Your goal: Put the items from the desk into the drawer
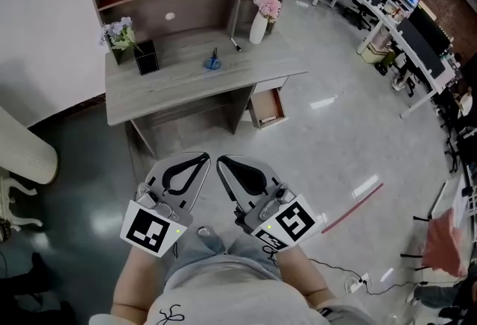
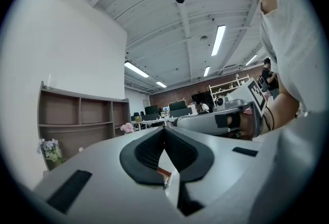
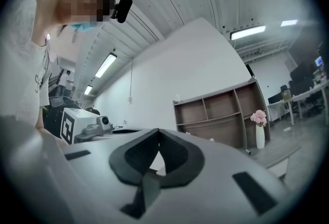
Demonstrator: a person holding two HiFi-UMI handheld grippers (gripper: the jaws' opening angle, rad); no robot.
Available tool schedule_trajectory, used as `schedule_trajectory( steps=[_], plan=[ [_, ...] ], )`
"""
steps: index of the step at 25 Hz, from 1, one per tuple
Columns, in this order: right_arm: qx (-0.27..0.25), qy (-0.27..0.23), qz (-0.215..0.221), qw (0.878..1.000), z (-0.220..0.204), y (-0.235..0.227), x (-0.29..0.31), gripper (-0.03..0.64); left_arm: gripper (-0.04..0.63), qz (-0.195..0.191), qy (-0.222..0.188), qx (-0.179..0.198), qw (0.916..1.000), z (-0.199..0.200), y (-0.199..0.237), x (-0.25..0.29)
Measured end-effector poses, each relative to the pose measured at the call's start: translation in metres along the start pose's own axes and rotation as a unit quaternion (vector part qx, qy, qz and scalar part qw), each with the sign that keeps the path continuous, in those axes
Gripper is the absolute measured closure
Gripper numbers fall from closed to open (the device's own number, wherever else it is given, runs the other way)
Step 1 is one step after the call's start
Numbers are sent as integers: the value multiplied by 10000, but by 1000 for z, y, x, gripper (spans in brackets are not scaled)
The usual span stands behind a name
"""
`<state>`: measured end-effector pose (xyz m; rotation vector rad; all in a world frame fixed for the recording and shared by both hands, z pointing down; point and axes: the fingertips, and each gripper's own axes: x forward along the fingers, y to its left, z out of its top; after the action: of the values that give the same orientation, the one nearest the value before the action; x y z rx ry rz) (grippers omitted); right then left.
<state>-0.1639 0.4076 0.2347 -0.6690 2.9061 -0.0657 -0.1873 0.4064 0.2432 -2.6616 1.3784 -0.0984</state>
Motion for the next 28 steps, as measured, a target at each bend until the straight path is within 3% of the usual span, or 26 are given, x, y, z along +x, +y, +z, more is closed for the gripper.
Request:
schedule_trajectory(
  steps=[8, 14, 22, 28],
  plan=[
    [102, 253, -189, 9994, -9, -19, 20, 607, 588, -72, -112, -97, 9999, -7, 27, 10],
    [141, 290, -17, 9995, -15, -41, 47, 607, 588, 52, -102, -124, 9999, -15, 56, 30],
    [220, 257, 292, 9990, -18, -93, 103, 607, 588, 243, -14, -140, 9996, -24, 115, 75],
    [155, 220, 333, 9991, -6, -157, 134, 607, 588, 334, -85, -177, 9992, -18, 156, 131]
  ],
)
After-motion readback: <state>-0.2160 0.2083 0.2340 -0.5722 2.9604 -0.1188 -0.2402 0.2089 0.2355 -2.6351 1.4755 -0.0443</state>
